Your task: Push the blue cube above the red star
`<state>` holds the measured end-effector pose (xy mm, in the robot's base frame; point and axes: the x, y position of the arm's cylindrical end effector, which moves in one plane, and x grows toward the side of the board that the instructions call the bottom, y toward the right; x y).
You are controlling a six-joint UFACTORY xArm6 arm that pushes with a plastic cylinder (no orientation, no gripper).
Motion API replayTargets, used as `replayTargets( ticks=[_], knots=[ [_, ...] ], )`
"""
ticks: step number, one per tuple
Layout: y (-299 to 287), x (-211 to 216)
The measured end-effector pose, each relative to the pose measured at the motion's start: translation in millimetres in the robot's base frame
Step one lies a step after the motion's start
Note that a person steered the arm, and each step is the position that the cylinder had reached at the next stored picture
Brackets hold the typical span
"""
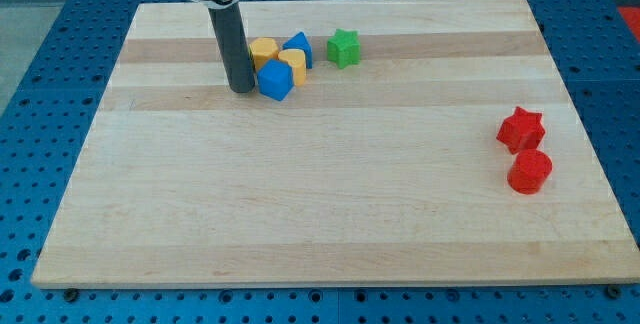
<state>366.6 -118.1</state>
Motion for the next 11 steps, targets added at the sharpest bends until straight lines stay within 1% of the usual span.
replayTargets(
  ticks=[2,7,8,9,11],
  knots=[
    [8,0],
    [171,0],
    [185,1],
    [171,0],
    [109,1]
  ],
)
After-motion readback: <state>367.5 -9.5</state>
